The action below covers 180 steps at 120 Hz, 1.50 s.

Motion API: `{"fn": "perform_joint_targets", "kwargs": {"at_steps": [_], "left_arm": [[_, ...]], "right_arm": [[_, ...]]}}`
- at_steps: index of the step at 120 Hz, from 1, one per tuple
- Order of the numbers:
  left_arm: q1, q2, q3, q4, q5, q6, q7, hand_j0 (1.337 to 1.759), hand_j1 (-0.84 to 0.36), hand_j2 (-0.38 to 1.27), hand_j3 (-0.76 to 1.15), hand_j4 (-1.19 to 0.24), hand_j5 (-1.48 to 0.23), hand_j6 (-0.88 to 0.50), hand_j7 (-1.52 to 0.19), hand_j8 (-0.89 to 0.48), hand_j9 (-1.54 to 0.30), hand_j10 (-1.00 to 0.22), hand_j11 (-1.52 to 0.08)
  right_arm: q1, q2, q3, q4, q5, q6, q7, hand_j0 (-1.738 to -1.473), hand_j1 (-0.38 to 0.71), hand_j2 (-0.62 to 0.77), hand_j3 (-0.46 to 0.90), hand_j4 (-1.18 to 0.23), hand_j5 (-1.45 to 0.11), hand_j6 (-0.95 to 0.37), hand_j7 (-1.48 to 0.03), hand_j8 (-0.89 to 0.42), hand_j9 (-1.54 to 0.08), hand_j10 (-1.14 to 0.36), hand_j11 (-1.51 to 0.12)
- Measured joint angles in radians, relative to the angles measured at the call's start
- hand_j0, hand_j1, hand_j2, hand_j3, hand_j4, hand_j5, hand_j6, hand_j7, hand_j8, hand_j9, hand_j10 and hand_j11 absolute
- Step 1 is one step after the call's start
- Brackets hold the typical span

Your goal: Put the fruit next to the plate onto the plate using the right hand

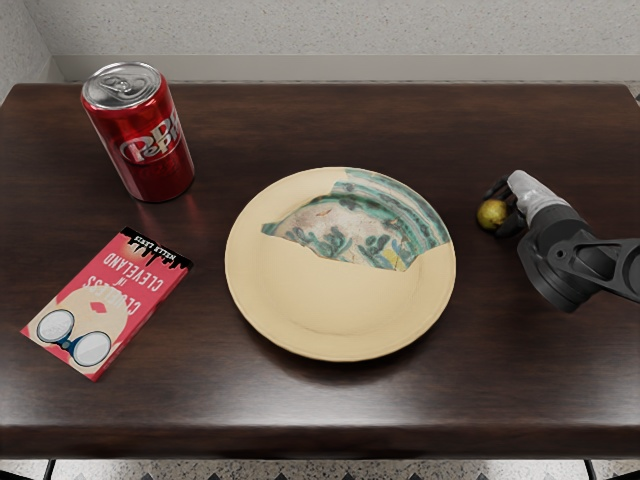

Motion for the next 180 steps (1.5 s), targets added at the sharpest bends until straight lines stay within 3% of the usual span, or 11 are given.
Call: {"fn": "perform_joint_targets", "kwargs": {"at_steps": [73,89,94,109,110,113,115,119,122,148,180], "left_arm": [[0.000,0.000,0.000,0.000,0.000,0.000,0.000,1.658,0.32,0.00,0.00,-0.02,-0.03,-0.02,-0.03,-0.02,-0.03,-0.02,-0.03],[0.001,0.000,0.000,0.000,0.000,0.000,0.000,1.658,0.32,0.00,0.00,-0.02,-0.03,-0.02,-0.03,-0.02,-0.03,-0.02,-0.03],[0.001,0.000,0.000,0.000,0.000,0.000,0.000,1.658,0.32,0.00,0.00,-0.02,-0.03,-0.02,-0.03,-0.02,-0.03,-0.02,-0.03],[0.000,0.000,0.000,0.000,0.000,0.000,0.000,1.658,0.32,0.00,0.00,-0.02,-0.03,-0.02,-0.03,-0.02,-0.03,-0.02,-0.03],[0.000,0.000,0.000,0.000,0.000,0.000,0.000,1.658,0.32,0.00,0.00,-0.02,-0.03,-0.02,-0.03,-0.02,-0.03,-0.02,-0.03],[0.000,0.000,0.000,0.000,0.000,0.000,0.000,1.658,0.32,0.00,0.00,-0.02,-0.03,-0.02,-0.03,-0.02,-0.03,-0.02,-0.03],[0.000,0.000,0.000,0.000,0.000,0.000,0.000,1.658,0.32,0.00,0.00,-0.02,-0.03,-0.02,-0.03,-0.02,-0.03,-0.02,-0.03],[0.000,0.000,0.000,0.000,0.000,0.000,0.000,1.658,0.32,0.00,0.00,-0.02,-0.03,-0.02,-0.03,-0.02,-0.03,-0.02,-0.03],[0.000,0.000,0.000,0.000,0.000,0.000,0.000,1.658,0.32,0.00,0.00,-0.02,-0.03,-0.02,-0.03,-0.02,-0.03,-0.02,-0.03],[0.000,0.000,0.000,0.000,0.000,0.000,0.000,1.658,0.32,0.00,0.00,-0.02,-0.03,-0.02,-0.03,-0.02,-0.03,-0.02,-0.03],[0.000,0.000,0.000,0.000,0.000,0.000,0.000,1.658,0.32,0.00,0.00,-0.02,-0.03,-0.02,-0.03,-0.02,-0.03,-0.02,-0.03]], "right_arm": [[-0.003,0.034,0.002,-0.029,-0.008,-0.002,-0.017,-1.678,0.24,-0.10,0.20,-0.51,-0.93,-0.35,-0.98,-0.42,-0.96,-0.61,-0.96],[-0.003,0.035,0.004,-0.029,-0.009,0.001,-0.020,-1.685,0.23,-0.10,0.13,-0.48,-0.99,-0.30,-1.05,-0.40,-1.02,-0.60,-1.02],[-0.001,0.035,0.006,-0.029,-0.009,0.007,-0.020,-1.669,0.23,-0.04,-0.12,-0.48,-1.01,-0.30,-1.06,-0.40,-1.03,-0.60,-1.04],[0.005,0.031,0.022,-0.028,0.005,0.050,-0.022,-1.688,0.24,0.02,-0.31,-0.43,-1.05,-0.27,-1.10,-0.37,-1.07,-0.58,-1.08],[0.005,0.031,0.025,-0.027,0.007,0.053,-0.021,-1.664,0.26,0.01,-0.06,-0.44,-1.06,-0.28,-1.10,-0.40,-1.07,-0.60,-1.08],[0.006,0.029,0.033,-0.027,0.008,0.065,-0.021,-1.677,0.25,0.05,-0.25,-0.43,-1.06,-0.28,-1.10,-0.39,-1.08,-0.61,-1.09],[0.006,0.027,0.039,-0.026,0.010,0.073,-0.020,-1.663,0.25,0.07,-0.03,-0.45,-1.06,-0.29,-1.10,-0.42,-1.08,-0.63,-1.09],[0.006,0.021,0.052,-0.025,0.014,0.090,-0.019,-1.664,0.24,0.18,-0.27,-0.48,-1.07,-0.32,-1.11,-0.45,-1.09,-0.68,-1.09],[0.006,0.014,0.064,-0.024,0.018,0.106,-0.018,-1.655,0.24,0.20,0.00,-0.50,-1.08,-0.35,-1.11,-0.48,-1.09,-0.70,-1.10],[0.005,-0.076,0.153,-0.005,0.050,0.230,-0.012,-1.654,0.27,0.43,0.00,-0.54,-1.13,-0.38,-1.13,-0.50,-1.14,-0.80,-1.14],[0.003,-0.183,0.285,0.006,0.111,0.503,-0.011,-1.654,0.24,0.35,0.00,-0.57,-1.18,-0.39,-1.13,-0.49,-1.16,-0.84,-1.16]]}}
